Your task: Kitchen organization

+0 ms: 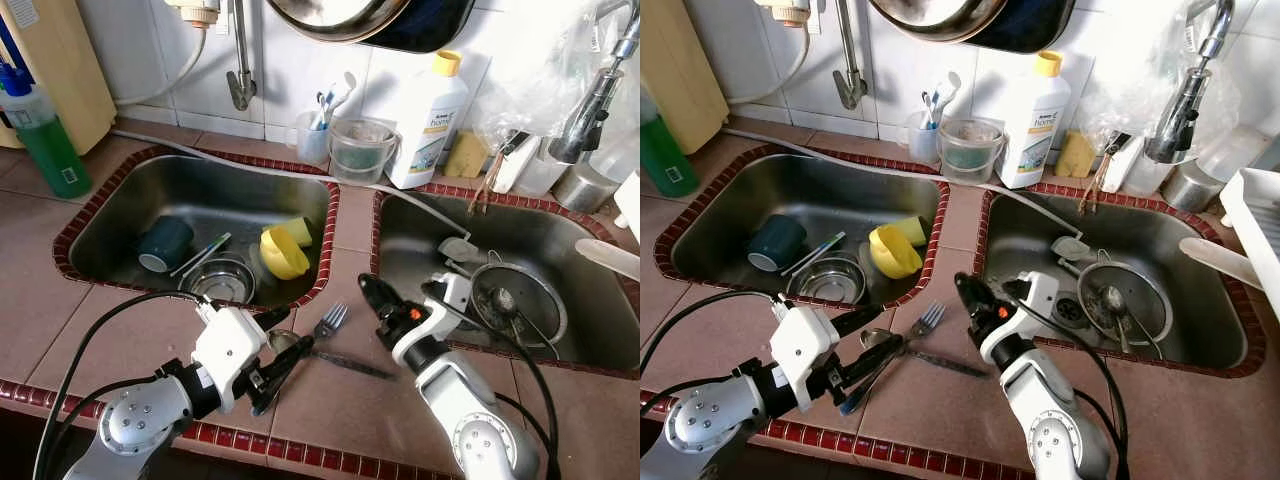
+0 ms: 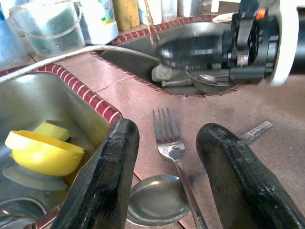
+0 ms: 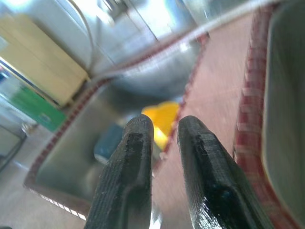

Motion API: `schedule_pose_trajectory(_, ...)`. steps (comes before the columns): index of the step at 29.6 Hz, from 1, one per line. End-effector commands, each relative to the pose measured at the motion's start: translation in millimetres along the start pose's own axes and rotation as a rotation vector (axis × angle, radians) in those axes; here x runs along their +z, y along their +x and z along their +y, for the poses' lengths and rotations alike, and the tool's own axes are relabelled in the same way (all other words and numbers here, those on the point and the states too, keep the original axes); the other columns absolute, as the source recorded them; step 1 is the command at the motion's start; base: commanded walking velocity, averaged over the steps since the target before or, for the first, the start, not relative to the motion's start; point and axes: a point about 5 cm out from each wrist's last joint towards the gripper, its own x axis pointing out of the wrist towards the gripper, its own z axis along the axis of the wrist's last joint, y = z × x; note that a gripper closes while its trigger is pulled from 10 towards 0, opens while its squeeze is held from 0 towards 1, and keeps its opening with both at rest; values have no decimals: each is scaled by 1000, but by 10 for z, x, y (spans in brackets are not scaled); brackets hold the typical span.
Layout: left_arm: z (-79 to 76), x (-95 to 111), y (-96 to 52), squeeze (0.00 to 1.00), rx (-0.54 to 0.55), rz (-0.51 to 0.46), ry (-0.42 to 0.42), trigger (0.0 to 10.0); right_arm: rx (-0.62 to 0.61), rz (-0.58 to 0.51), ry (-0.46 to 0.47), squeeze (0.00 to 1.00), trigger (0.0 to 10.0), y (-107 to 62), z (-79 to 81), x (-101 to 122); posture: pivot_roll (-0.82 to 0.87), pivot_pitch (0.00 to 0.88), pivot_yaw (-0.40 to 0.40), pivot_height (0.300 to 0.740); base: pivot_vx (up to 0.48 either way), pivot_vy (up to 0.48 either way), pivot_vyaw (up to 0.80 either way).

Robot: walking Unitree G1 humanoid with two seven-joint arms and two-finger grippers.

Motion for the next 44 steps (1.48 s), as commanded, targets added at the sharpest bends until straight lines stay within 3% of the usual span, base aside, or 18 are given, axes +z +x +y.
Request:
schedule_pose_trajectory(1,32,1,10,0,9,7,11,10000,17,-78,8,1000,10000,25,81,114,-59,92,-57,740,0,0,0)
schedule_pose_trajectory(7,110,-27,-10,0,58,22,-21,10000,41,-115,-106,1000,10000,43,135,204,-60,87,-55,740,0,0,0)
schedule_pose_trajectory(14,75,-40,-52,0,117,55,-81,10000,4,-99,-331,1000,10000,38,121,227,-58,88,-59,740,0,0,0)
schedule_pose_trajectory(15,84,-36,-67,0,131,54,-92,10000,9,-96,-349,0,10000,35,123,229,-53,90,-64,740,0,0,0)
schedule_pose_trajectory(25,157,25,-168,0,247,10,-106,10000,59,-69,-514,0,10000,19,104,230,-39,89,-85,740,0,0,0)
schedule_pose_trajectory(33,149,-26,-248,0,363,-12,-200,10000,51,-77,-580,0,10000,-33,62,266,-36,92,-100,740,0,0,0)
schedule_pose_trajectory(35,214,5,-221,0,424,-49,-194,10000,52,-84,-600,0,10000,-25,64,265,-35,91,-97,740,0,0,0)
schedule_pose_trajectory(38,481,91,-161,0,578,-107,-153,10000,22,-132,-623,0,10000,36,67,346,-33,82,-95,740,0,0,0)
schedule_pose_trajectory(41,671,194,-112,0,644,-164,-105,10000,-12,-171,-649,0,10000,93,43,441,-34,78,-92,740,0,0,0)
schedule_pose_trajectory(42,796,251,-74,0,671,-196,-117,10000,-34,-194,-670,0,10000,132,23,504,-40,70,-86,740,0,0,0)
schedule_pose_trajectory(44,883,291,-21,0,676,-221,-121,10000,-55,-211,-681,0,10000,158,-3,557,-42,62,-82,740,0,0,0)
